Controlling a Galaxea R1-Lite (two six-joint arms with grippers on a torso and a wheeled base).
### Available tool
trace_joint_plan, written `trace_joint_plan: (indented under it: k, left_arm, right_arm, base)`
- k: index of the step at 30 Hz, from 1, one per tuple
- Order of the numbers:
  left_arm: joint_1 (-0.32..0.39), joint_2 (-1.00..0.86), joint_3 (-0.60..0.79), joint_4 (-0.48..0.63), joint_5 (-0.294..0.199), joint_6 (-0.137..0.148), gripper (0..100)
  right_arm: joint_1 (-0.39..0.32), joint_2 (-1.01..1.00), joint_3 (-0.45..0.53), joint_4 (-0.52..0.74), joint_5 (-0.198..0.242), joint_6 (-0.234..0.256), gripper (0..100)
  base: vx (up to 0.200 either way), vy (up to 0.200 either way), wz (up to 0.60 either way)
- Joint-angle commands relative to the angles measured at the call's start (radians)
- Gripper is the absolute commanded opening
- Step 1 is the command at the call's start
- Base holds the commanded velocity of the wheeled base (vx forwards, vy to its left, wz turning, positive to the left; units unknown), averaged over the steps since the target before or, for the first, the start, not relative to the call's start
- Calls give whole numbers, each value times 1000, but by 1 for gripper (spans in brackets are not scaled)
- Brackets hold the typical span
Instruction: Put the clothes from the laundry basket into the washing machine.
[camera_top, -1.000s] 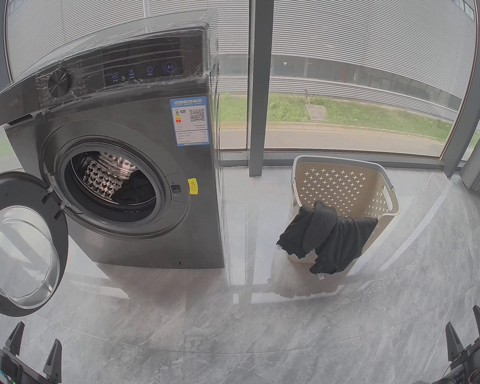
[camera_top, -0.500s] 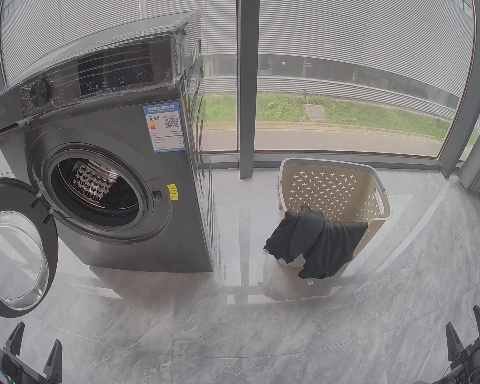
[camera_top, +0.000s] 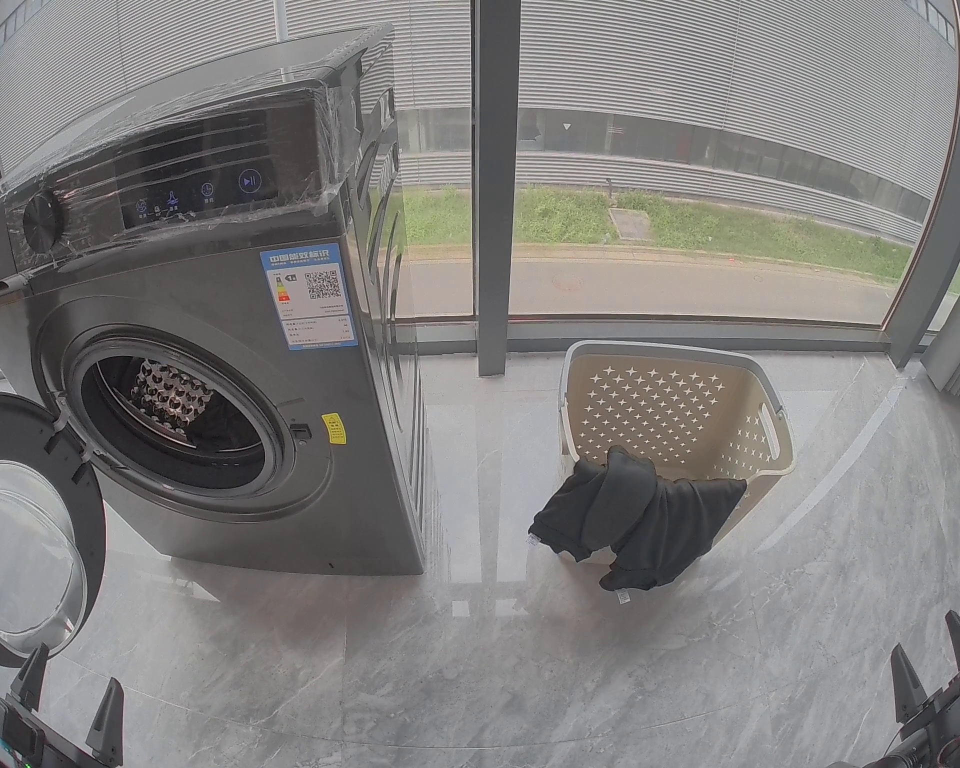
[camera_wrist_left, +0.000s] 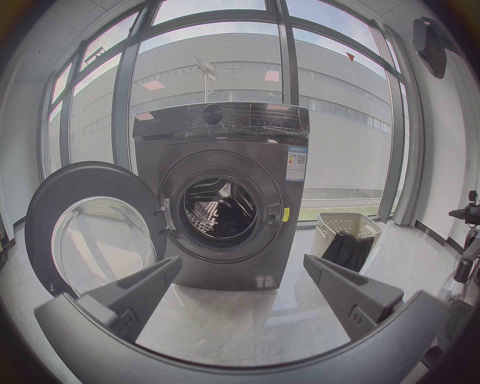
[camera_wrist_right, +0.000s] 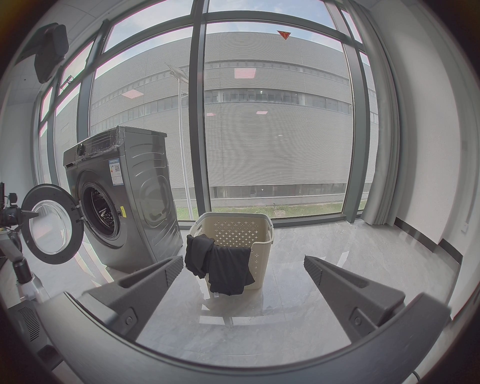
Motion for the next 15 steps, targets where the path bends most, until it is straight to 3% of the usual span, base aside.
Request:
trace_joint_plan:
  k: [1, 15]
  left_arm:
    - [1, -16, 16, 0, 1, 0, 100]
    - [0, -16, 16, 0, 1, 0, 100]
  right_arm:
    - [2, -16, 18, 0, 0, 0, 100]
    - [0, -16, 18, 0, 0, 0, 100]
  base:
    - [0, -200, 0]
    - [0, -200, 0]
